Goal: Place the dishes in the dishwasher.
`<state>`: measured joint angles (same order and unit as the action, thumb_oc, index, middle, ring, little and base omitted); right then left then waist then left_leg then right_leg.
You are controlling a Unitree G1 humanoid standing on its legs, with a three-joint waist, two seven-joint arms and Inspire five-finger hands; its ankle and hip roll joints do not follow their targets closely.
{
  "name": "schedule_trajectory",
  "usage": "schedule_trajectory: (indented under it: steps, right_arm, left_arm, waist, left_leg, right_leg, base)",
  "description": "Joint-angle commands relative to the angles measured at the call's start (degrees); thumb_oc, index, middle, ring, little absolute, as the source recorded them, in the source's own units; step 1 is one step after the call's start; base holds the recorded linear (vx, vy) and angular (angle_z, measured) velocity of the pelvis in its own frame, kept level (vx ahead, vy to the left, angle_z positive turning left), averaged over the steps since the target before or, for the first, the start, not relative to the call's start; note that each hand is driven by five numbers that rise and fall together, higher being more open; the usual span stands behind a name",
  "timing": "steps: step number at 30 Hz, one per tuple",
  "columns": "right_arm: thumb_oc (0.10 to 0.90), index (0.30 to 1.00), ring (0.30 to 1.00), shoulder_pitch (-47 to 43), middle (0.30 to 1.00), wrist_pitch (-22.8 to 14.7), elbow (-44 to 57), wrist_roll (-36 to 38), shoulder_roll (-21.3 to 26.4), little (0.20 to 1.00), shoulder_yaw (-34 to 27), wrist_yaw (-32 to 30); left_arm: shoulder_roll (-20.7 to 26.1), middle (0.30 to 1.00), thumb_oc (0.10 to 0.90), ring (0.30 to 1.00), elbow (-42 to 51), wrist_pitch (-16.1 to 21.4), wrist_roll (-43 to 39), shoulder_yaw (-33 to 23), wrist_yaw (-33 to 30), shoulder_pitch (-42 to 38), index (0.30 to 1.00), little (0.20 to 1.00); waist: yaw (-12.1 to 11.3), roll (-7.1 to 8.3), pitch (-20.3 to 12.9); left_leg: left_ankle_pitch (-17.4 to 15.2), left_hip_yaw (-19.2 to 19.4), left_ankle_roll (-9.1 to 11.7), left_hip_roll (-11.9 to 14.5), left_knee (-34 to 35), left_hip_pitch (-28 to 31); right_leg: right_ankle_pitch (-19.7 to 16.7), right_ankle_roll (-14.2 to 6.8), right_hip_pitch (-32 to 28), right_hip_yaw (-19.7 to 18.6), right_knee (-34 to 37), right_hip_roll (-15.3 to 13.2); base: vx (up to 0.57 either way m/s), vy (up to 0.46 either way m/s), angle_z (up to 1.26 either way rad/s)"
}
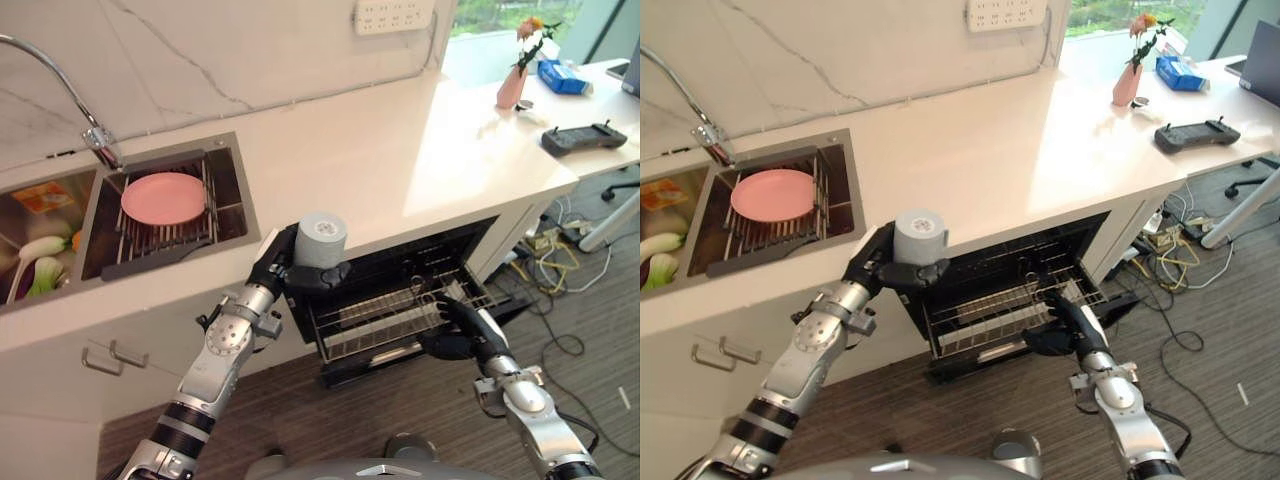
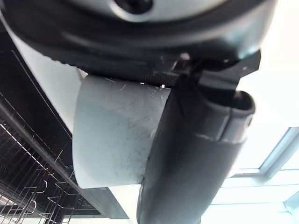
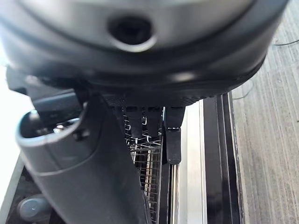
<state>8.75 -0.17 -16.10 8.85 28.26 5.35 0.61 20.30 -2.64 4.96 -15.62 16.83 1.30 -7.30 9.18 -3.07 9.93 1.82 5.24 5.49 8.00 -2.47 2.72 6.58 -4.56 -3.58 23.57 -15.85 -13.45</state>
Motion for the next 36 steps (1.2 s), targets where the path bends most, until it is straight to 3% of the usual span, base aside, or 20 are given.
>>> schedule_trajectory:
  steps: [1, 3, 5, 7, 9, 14, 15, 16, 17, 19, 23, 24, 27, 36]
  right_arm:
    - [0.8, 0.9, 0.9, -5.9, 0.9, -5.4, 6.0, -1.0, -2.0, 0.9, -0.1, 0.9]
    - [0.8, 0.9, 0.9, -6.1, 0.9, -5.4, 6.2, -1.1, -3.3, 0.9, -0.9, 0.8]
    - [0.8, 0.9, 0.9, -7.3, 0.9, -5.3, 5.8, -1.4, -4.1, 0.9, -0.4, 0.8]
    - [0.8, 0.9, 0.9, -8.3, 0.9, -5.2, 5.5, -1.4, -4.6, 0.9, 0.2, 0.8]
    - [0.8, 0.9, 0.9, -9.8, 0.9, -5.1, 4.9, -1.8, -5.5, 0.9, 0.8, 0.8]
    - [0.8, 0.9, 0.9, -10.2, 0.9, -5.0, 4.8, -2.0, -5.7, 0.9, 1.1, 1.0]
    - [0.8, 0.9, 0.9, -12.5, 0.9, -5.6, 5.3, -1.6, -6.5, 0.9, 2.2, 0.6]
    - [0.8, 0.9, 0.9, -12.7, 0.9, -5.6, 5.3, -1.6, -6.5, 0.9, 2.2, 0.6]
    - [0.8, 0.9, 0.9, -12.9, 0.9, -6.0, 6.2, -1.3, -6.5, 0.9, 2.0, 0.8]
    - [0.8, 0.9, 0.9, -12.6, 0.9, -6.1, 6.7, -1.1, -6.6, 0.9, 1.9, 1.0]
    - [0.8, 0.9, 0.9, -12.8, 0.9, -6.9, 7.9, 0.2, -7.8, 0.9, 2.1, 0.7]
    - [0.8, 0.9, 0.9, -13.0, 0.9, -7.1, 8.6, 0.6, -8.0, 0.9, 2.2, 0.9]
    - [0.8, 0.9, 0.9, -13.5, 0.9, -7.7, 9.7, 1.9, -8.3, 0.9, 2.1, 0.8]
    - [0.8, 0.9, 0.9, -12.7, 0.9, -9.6, 15.3, 5.8, -8.3, 0.9, 2.5, 1.6]
  left_arm:
    - [1.4, 0.3, 0.4, 0.3, 6.8, 5.6, 0.9, -2.6, -1.2, -5.3, 0.3, 0.3]
    - [2.2, 0.3, 0.4, 0.3, 6.3, 5.5, 2.1, -1.9, -0.6, -6.4, 0.3, 0.3]
    - [3.0, 0.3, 0.4, 0.3, 6.1, 5.6, 2.6, -2.0, -0.6, -6.7, 0.3, 0.3]
    - [3.4, 0.3, 0.4, 0.3, 6.3, 5.4, 2.7, -2.4, -0.6, -6.5, 0.3, 0.3]
    - [4.1, 0.3, 0.4, 0.3, 7.3, 4.9, 2.5, -3.7, 0.0, -5.1, 0.3, 0.3]
    - [4.3, 0.3, 0.4, 0.3, 7.6, 4.7, 2.6, -4.0, 0.1, -4.2, 0.3, 0.3]
    - [5.0, 0.3, 0.4, 0.3, 7.5, 4.6, 2.0, -4.3, -0.2, -4.3, 0.3, 0.3]
    - [5.0, 0.3, 0.4, 0.3, 7.5, 4.6, 2.0, -4.4, -0.2, -4.4, 0.3, 0.3]
    - [5.2, 0.3, 0.4, 0.3, 7.3, 4.5, 1.8, -4.1, 0.0, -4.7, 0.3, 0.3]
    - [5.3, 0.3, 0.4, 0.3, 7.3, 4.5, 1.8, -4.0, 0.0, -4.4, 0.3, 0.3]
    - [5.9, 0.3, 0.4, 0.3, 7.8, 4.3, 1.2, -5.1, -0.3, -3.0, 0.3, 0.3]
    - [5.8, 0.3, 0.4, 0.3, 7.7, 4.6, 0.7, -5.5, -0.4, -2.7, 0.3, 0.3]
    - [5.7, 0.3, 0.4, 0.3, 7.8, 5.0, 0.5, -6.0, -0.6, -2.4, 0.3, 0.3]
    - [4.2, 0.3, 0.4, 0.3, 7.5, 6.2, -0.4, -6.0, -1.5, -4.0, 0.3, 0.3]
  waist:
    - [-0.8, 0.7, -2.7]
    - [-0.6, 2.11, -2.4]
    - [-1.1, 2.83, -1.9]
    - [-1.9, 2.52, -1.5]
    - [-4.7, 2.3, -2.0]
    - [-4.4, 2.16, -2.0]
    - [-5.5, 2.28, -1.5]
    - [-5.7, 2.36, -1.4]
    - [-6.3, 3.04, -1.8]
    - [-6.9, 3.53, -2.4]
    - [-9.6, 5.49, -5.1]
    - [-9.6, 5.93, -5.3]
    - [-10.0, 6.22, -6.0]
    - [-8.3, 5.41, -6.0]
  left_leg:
    - [-9.5, 1.1, 0.1, -2.6, -6.2, 6.6]
    - [-12.1, 2.8, -2.1, -6.3, -2.2, 8.2]
    - [-11.5, 4.8, -3.1, -7.9, -0.3, 8.6]
    - [-11.1, 6.2, -3.3, -7.8, 0.9, 8.8]
    - [-10.3, 10.2, -2.7, -7.9, 3.8, 8.8]
    - [-9.7, 10.9, -2.8, -7.5, 5.3, 10.0]
    - [-7.4, 12.8, -3.5, -6.6, 6.1, 8.5]
    - [-7.4, 13.0, -3.5, -6.7, 6.2, 8.7]
    - [-5.6, 14.2, -4.1, -6.8, 6.7, 7.2]
    - [-5.3, 14.6, -4.0, -6.9, 6.9, 6.7]
    - [-4.7, 15.9, -2.5, -6.0, 7.1, 5.4]
    - [-3.1, 17.3, -2.4, -5.2, 7.0, 4.4]
    - [-2.6, 17.3, -0.7, -3.2, 7.1, 4.1]
    - [-1.7, 17.8, 0.8, -0.9, 7.1, 5.7]
  right_leg:
    - [-4.3, -2.8, 4.0, 1.3, 6.9, -4.7]
    - [-8.7, -4.8, 4.8, -0.9, 8.6, -7.6]
    - [-13.3, -6.3, 6.1, -1.1, 10.3, -8.7]
    - [-13.5, -6.4, 6.8, 0.1, 10.8, -8.2]
    - [-14.1, -7.8, 5.7, 9.4, 13.3, -7.8]
    - [-15.4, -8.6, 5.6, 9.3, 13.7, -7.4]
    - [-15.2, -9.3, 4.2, 9.4, 9.3, -8.1]
    - [-14.9, -9.3, 4.5, 9.1, 8.9, -8.3]
    - [-13.4, -8.3, 3.2, 7.8, 5.5, -8.5]
    - [-12.7, -8.2, 2.0, 7.2, 5.4, -8.2]
    - [-11.2, -9.1, -2.9, 8.2, 14.2, -4.2]
    - [-11.5, -8.0, -2.3, 8.1, 16.0, -3.3]
    - [-9.9, -7.8, -4.4, 7.3, 20.1, -0.8]
    - [-7.0, -6.1, -5.0, 7.6, 20.8, 1.5]
  base:
    - [0.14, 0.47, -0.1]
    - [0.08, 0.539, -0.22]
    - [0.0, 0.401, -0.33]
    - [-0.04, 0.172, -0.48]
    - [-0.02, 0.215, -0.83]
    - [-0.02, 0.078, -0.43]
    - [-0.15, 0.187, 0.01]
    - [-0.28, 0.153, -0.26]
    - [-0.13, 0.018, -0.56]
    - [-0.08, -0.011, -0.65]
    - [-0.01, -0.142, -0.33]
    - [-0.05, -0.21, -0.22]
    - [-0.01, -0.167, -0.17]
    - [0.01, -0.087, -0.04]
